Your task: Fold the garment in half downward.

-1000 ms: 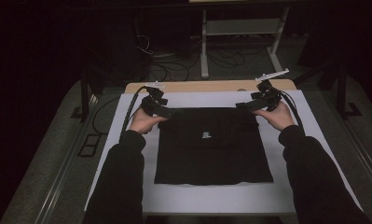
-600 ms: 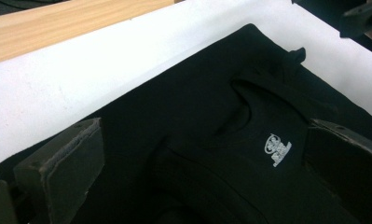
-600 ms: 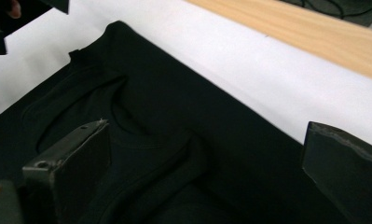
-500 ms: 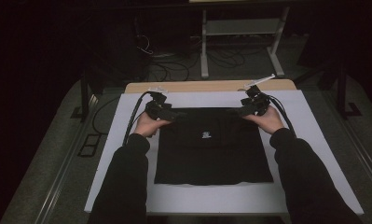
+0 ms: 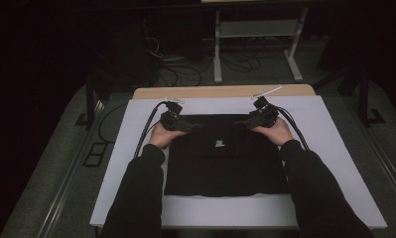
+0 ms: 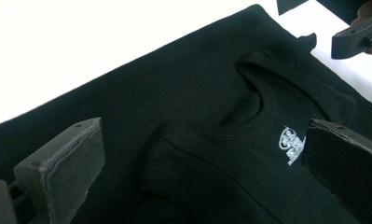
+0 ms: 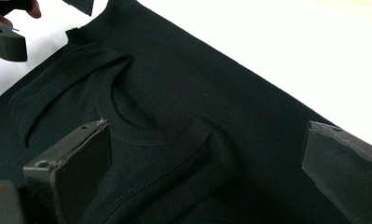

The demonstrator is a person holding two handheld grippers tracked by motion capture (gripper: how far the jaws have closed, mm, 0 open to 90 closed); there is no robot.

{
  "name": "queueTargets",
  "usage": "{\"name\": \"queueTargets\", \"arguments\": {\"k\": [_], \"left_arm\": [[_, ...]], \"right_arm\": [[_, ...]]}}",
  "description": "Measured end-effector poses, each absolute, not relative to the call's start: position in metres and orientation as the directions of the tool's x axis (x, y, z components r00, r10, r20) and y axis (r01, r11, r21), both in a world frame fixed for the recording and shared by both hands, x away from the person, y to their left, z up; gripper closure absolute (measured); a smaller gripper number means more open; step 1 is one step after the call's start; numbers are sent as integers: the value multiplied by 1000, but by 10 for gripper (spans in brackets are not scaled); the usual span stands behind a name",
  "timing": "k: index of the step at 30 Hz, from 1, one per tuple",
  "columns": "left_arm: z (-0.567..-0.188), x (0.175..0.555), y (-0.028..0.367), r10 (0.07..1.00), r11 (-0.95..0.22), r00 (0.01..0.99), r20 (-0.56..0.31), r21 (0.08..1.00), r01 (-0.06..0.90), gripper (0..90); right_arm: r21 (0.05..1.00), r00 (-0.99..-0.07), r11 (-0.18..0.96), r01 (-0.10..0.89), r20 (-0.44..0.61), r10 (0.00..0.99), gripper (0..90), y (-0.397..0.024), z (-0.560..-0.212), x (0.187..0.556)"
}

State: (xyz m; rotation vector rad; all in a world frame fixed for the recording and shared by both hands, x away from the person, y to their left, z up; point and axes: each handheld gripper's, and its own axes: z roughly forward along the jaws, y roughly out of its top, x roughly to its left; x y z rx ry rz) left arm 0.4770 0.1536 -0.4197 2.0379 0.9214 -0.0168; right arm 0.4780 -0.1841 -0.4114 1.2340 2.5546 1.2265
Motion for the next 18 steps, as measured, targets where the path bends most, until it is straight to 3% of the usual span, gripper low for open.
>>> {"name": "queueTargets", "arguments": {"k": [13,18], "left_arm": [[-443,485,150,611,-340,695,-380,666,664,0],[-447,486,151,599,-340,700,-389,668,662,18]], "right_arm": [[649,-660,362,669,295,691,52,-178,-430,485],[638,-655,364,679,301,693,127,-181,-433,487]]}}
